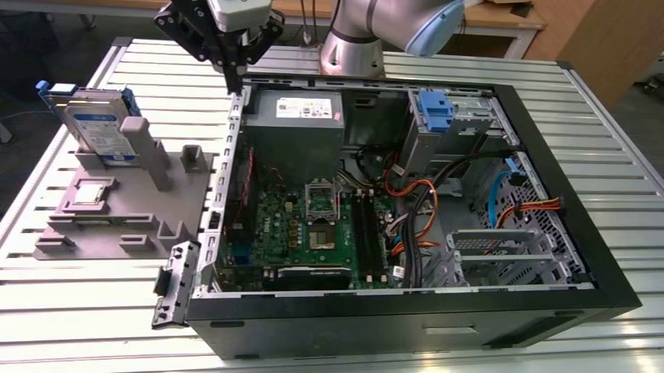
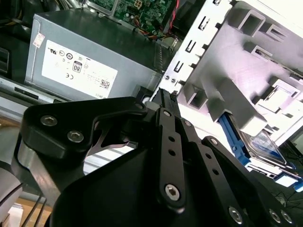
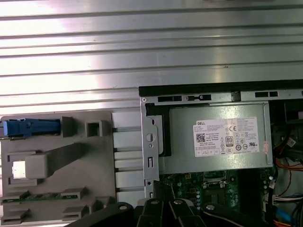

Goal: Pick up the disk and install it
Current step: 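Reach for the disk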

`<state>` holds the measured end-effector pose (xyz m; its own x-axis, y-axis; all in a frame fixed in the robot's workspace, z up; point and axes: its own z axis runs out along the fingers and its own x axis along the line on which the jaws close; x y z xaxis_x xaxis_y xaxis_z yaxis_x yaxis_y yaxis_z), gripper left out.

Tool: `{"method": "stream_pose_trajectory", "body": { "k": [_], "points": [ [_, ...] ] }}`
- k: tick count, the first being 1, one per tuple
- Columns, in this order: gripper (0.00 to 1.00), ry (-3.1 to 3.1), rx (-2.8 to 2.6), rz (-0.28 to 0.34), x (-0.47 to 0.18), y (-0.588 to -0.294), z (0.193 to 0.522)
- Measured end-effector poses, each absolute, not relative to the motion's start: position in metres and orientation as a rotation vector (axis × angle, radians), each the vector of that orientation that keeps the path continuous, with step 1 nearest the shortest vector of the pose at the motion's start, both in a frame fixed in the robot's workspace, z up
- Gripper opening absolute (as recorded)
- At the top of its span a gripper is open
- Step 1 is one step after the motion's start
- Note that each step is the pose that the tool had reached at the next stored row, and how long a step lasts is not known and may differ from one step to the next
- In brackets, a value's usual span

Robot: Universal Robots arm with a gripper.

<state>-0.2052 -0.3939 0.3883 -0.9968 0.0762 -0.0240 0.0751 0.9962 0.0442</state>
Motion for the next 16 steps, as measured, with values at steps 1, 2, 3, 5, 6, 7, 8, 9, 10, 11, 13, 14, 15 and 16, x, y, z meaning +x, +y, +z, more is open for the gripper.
{"method": "stream_pose_trajectory", "body": {
  "k": [1, 2, 3, 5, 6, 7, 8, 9, 10, 11, 13, 14, 15, 16],
  "points": [
    [0.1, 3.113, 0.118, 0.068, -0.205, -0.393, 0.388],
    [0.1, 3.113, 0.118, 0.068, -0.206, -0.392, 0.388],
    [0.1, 3.113, 0.118, 0.068, -0.206, -0.391, 0.388],
    [0.1, 3.113, 0.118, 0.068, -0.208, -0.389, 0.388],
    [0.1, 3.113, 0.118, 0.068, -0.21, -0.389, 0.388],
    [0.1, 3.113, 0.118, 0.067, -0.211, -0.388, 0.388],
    [0.1, 3.113, 0.118, 0.067, -0.213, -0.388, 0.388],
    [0.1, 3.113, 0.118, 0.068, -0.216, -0.388, 0.387],
    [0.1, 3.113, 0.118, 0.068, -0.218, -0.387, 0.387],
    [0.1, 3.113, 0.118, 0.068, -0.222, -0.387, 0.387],
    [0.1, 3.113, 0.118, 0.068, -0.228, -0.387, 0.387],
    [0.1, 3.113, 0.118, 0.068, -0.231, -0.387, 0.387],
    [0.1, 3.113, 0.118, 0.068, -0.234, -0.386, 0.387],
    [0.1, 3.113, 0.118, 0.068, -0.236, -0.386, 0.387]
  ]
}}
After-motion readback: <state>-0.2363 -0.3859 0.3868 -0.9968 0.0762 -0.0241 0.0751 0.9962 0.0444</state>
